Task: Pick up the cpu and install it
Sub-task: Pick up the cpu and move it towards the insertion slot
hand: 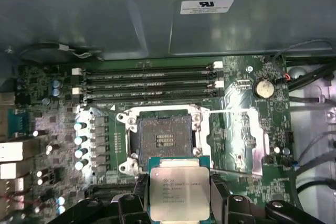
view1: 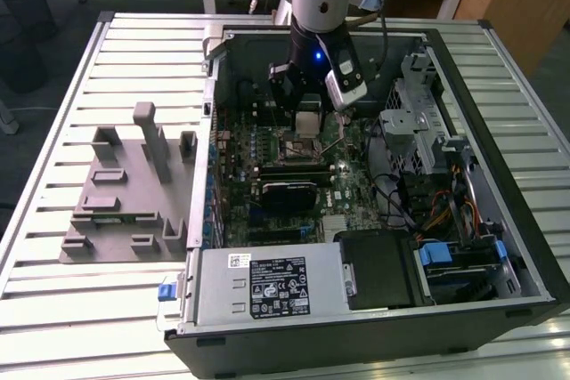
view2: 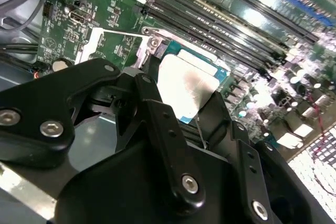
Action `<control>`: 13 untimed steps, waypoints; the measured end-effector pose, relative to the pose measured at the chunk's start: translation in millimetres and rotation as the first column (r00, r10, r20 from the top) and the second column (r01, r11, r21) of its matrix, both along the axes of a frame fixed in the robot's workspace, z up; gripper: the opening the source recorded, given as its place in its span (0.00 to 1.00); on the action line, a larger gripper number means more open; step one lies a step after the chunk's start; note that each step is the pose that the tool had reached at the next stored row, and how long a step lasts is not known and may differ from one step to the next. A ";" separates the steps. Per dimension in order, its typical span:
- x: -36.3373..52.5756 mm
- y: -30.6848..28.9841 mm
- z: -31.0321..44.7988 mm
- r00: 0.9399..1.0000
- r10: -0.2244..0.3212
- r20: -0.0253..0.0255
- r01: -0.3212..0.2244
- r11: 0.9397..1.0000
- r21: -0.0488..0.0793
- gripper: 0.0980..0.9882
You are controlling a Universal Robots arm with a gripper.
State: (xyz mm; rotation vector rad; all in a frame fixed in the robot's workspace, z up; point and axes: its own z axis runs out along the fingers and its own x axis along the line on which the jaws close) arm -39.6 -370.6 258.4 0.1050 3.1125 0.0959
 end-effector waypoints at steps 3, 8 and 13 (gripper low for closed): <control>-0.6 6.6 -4.2 1.000 0.000 0.002 0.000 1.000 0.000 0.50; -2.3 19.0 -8.9 1.000 0.000 0.003 0.000 1.000 -0.004 0.50; -3.7 23.0 -14.2 1.000 0.000 0.002 0.000 1.000 -0.017 0.50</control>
